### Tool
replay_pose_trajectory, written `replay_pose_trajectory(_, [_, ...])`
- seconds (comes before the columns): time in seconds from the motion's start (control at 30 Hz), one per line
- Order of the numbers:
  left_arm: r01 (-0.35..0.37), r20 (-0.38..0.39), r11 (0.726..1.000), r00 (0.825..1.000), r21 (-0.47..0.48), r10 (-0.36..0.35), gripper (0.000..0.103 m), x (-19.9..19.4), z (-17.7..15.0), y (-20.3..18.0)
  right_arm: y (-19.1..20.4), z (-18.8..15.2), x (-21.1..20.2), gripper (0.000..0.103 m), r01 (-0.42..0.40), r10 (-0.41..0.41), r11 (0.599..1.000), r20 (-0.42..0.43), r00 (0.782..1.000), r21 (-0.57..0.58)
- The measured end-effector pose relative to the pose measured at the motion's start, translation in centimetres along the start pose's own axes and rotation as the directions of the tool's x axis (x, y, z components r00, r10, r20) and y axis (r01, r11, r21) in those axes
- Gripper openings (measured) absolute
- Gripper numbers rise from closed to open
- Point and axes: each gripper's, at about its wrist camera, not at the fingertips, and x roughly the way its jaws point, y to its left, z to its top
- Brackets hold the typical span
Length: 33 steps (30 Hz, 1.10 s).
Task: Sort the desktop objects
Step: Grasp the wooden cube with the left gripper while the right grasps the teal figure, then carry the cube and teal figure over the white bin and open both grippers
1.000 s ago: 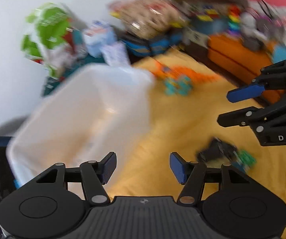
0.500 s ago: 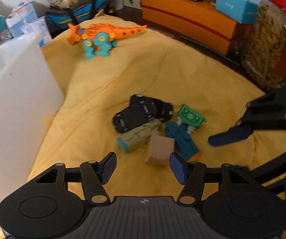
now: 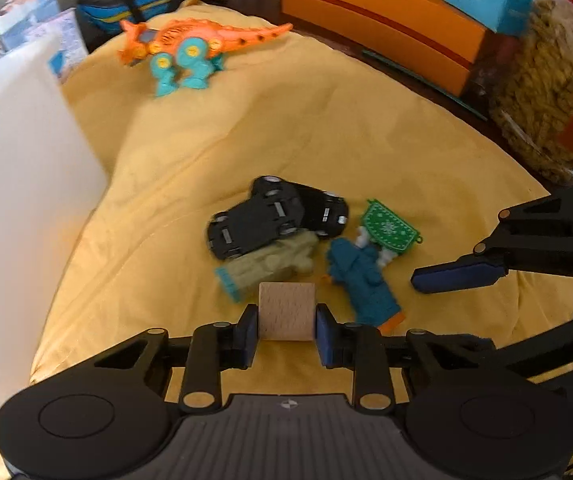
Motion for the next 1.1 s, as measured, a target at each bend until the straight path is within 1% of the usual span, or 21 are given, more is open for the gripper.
replay_pose_trajectory(0.07, [-0.017,-0.004,1.0,1.0,0.009,0.017,0.032,-0.5,-0.8,0.5,0.1,0.0,0.0,0.046,-0.009,0.009,1.0,0.004,1.0,0.012])
replay_pose_trajectory(0.13, [-0.021,-0.024,1.0,0.999,0.01,0.021,0.033,-0.8,-1.8,1.2,0.1,0.2,0.5,0.048,-0.013,0.013,0.999,0.006,1.0,0.037])
replay_pose_trajectory(0.23, [-0.039,-0.037,0.999,0.999,-0.012,0.038,0.033,-1.2,-3.3,1.8,0.3,0.8,1.9,0.052,0.012,-0.011,0.996,-0.007,1.0,0.083])
replay_pose_trajectory(0.27, [-0.038,-0.035,0.999,0.999,-0.023,0.037,0.033,-1.3,-3.6,1.9,0.5,1.1,2.2,0.052,0.029,-0.029,0.997,-0.003,1.0,0.073])
replay_pose_trajectory(0.3, [-0.037,-0.032,0.999,0.999,-0.033,0.035,0.033,-1.4,-3.8,2.0,0.9,1.4,2.4,0.052,0.047,-0.046,0.998,-0.002,0.999,0.043])
replay_pose_trajectory(0.33, [-0.037,-0.028,0.998,0.999,-0.04,0.036,0.033,-1.5,-4.0,2.0,1.5,1.6,2.6,0.049,0.066,-0.066,0.998,0.001,0.998,-0.004])
replay_pose_trajectory(0.4, [-0.045,-0.02,0.998,0.999,-0.048,0.044,0.033,-1.5,-4.1,1.8,2.8,1.5,3.1,0.044,0.112,-0.112,0.985,0.011,0.994,-0.133])
replay_pose_trajectory(0.43, [-0.051,-0.018,0.997,0.999,-0.05,0.05,0.033,-1.4,-4.2,1.7,3.3,1.4,3.0,0.039,0.122,-0.12,0.975,0.021,0.993,-0.185])
replay_pose_trajectory(0.57, [-0.07,-0.011,0.995,0.998,-0.073,0.069,0.033,-1.0,-4.3,1.4,4.1,0.7,2.5,0.038,0.118,-0.117,0.949,0.02,0.993,-0.292])
replay_pose_trajectory(0.63, [-0.075,-0.001,0.994,0.997,-0.083,0.075,0.033,-0.8,-4.4,1.3,3.5,0.3,2.0,0.039,0.105,-0.107,0.952,0.009,0.994,-0.289])
replay_pose_trajectory(0.77, [-0.067,0.024,0.99,0.997,-0.123,0.071,0.032,-1.0,-4.8,1.5,2.3,0.0,1.9,0.039,0.069,-0.069,0.975,0.007,0.998,-0.211])
replay_pose_trajectory(0.83, [-0.065,0.038,0.989,0.997,-0.135,0.071,0.032,-1.5,-4.9,1.5,2.4,0.0,1.8,0.038,0.069,-0.07,0.975,0.006,0.998,-0.209])
replay_pose_trajectory(0.97, [-0.083,0.07,0.987,0.993,-0.136,0.093,0.032,-3.2,-4.9,1.5,2.7,0.3,1.1,0.038,0.027,-0.028,0.982,-0.003,1.0,-0.188])
replay_pose_trajectory(1.1, [-0.098,0.109,0.983,0.987,-0.156,0.116,0.032,-5.4,-4.5,2.2,3.2,1.0,0.1,0.038,0.032,-0.028,0.977,0.021,0.999,-0.211])
